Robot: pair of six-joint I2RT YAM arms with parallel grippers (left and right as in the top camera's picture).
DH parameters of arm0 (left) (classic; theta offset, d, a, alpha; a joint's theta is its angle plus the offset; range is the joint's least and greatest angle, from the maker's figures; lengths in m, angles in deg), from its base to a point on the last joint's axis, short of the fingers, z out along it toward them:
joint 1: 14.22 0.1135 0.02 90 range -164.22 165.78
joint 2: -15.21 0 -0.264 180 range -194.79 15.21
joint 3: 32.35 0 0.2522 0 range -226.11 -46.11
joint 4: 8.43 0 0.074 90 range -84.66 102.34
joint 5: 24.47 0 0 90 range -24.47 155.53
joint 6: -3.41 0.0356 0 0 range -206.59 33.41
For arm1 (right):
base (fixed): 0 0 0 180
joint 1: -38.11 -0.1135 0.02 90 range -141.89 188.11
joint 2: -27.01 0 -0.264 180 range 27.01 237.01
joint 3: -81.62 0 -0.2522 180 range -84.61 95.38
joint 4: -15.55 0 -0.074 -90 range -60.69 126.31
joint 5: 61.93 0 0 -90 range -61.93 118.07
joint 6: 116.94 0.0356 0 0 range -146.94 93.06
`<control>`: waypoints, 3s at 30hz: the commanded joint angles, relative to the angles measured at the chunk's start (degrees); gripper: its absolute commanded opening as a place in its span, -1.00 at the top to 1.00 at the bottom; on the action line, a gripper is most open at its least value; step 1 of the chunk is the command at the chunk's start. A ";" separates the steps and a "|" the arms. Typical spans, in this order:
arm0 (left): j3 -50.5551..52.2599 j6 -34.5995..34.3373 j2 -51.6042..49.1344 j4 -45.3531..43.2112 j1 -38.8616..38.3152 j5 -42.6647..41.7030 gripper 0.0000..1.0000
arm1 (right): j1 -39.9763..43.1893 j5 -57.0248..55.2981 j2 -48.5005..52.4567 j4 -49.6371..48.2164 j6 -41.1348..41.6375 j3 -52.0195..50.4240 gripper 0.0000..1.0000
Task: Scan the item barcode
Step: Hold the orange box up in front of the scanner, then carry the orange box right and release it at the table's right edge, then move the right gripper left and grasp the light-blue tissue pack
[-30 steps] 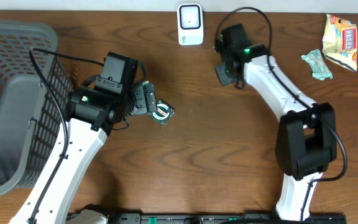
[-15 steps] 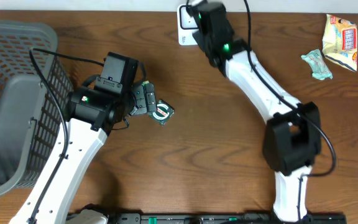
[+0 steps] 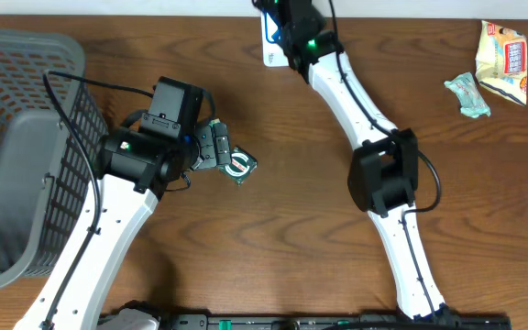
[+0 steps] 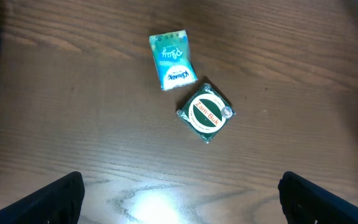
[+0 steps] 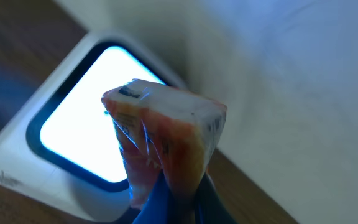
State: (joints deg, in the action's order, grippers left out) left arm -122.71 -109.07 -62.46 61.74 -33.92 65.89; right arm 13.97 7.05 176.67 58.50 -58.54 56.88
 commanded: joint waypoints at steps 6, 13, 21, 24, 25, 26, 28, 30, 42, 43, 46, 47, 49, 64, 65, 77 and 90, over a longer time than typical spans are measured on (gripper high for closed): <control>-0.87 0.31 0.20 0.13 0.09 0.55 -0.95 | -0.94 -4.17 -0.09 -0.85 -8.11 1.57 0.98; -0.87 0.33 0.20 0.13 0.07 0.55 -0.95 | -1.25 -5.88 -0.09 -1.38 -13.35 1.57 0.98; -0.87 0.33 0.20 0.13 0.09 0.55 -0.96 | -1.44 -5.60 -0.63 -1.29 -7.08 1.57 0.98; -0.87 0.31 0.20 0.13 0.09 0.55 -0.95 | -0.59 -5.88 -2.03 0.13 -2.99 1.57 0.98; -0.87 0.33 0.20 0.13 0.09 0.55 -0.96 | -0.24 -6.12 -2.54 0.87 -1.90 1.57 0.98; -0.87 0.33 0.20 0.13 0.09 0.55 -0.96 | 0.28 -6.36 -3.19 1.79 -0.76 1.57 0.98; -0.87 0.33 0.20 0.13 0.07 0.55 -0.96 | 1.79 -8.17 -4.52 3.65 1.64 1.57 0.98; -0.87 0.33 0.20 0.13 0.09 0.55 -0.96 | 3.48 -11.67 -5.55 5.35 5.16 1.57 0.98; -0.87 0.33 0.20 0.13 0.09 0.55 -0.96 | 21.64 -17.46 -6.62 28.98 24.74 1.53 0.98; -0.87 0.33 0.20 0.13 0.09 0.55 -0.96 | 23.06 -16.83 -6.62 30.40 24.74 1.53 0.98; -0.87 0.33 0.20 0.13 0.09 0.55 -0.96 | 27.12 -15.93 -6.62 33.88 25.07 1.31 0.98; -0.87 0.33 0.20 0.13 0.09 0.55 -0.96 | 28.57 -15.91 -6.62 34.99 25.90 1.29 0.98; -0.87 0.33 0.20 0.13 0.09 0.55 -0.96 | 31.10 -15.91 -6.62 37.03 28.52 1.25 0.98; -0.87 0.33 0.20 0.13 0.09 0.55 -0.96 | 43.34 -6.75 -6.60 44.24 37.33 0.07 0.79; -0.87 0.33 0.20 0.13 0.07 0.55 -0.95 | 43.74 -5.62 -6.60 44.39 37.33 -0.28 0.70; -0.87 0.33 0.20 0.13 0.09 0.55 -0.96 | 43.58 0.96 -7.48 45.09 37.31 -1.22 0.33; -0.87 0.33 0.20 0.13 0.09 0.55 -0.96 | 36.85 61.22 -10.97 41.86 36.59 -1.25 -0.12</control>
State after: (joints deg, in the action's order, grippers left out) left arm -122.71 -109.07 -62.46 61.78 -33.92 65.89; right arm 53.64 44.30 167.73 100.79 -21.95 55.76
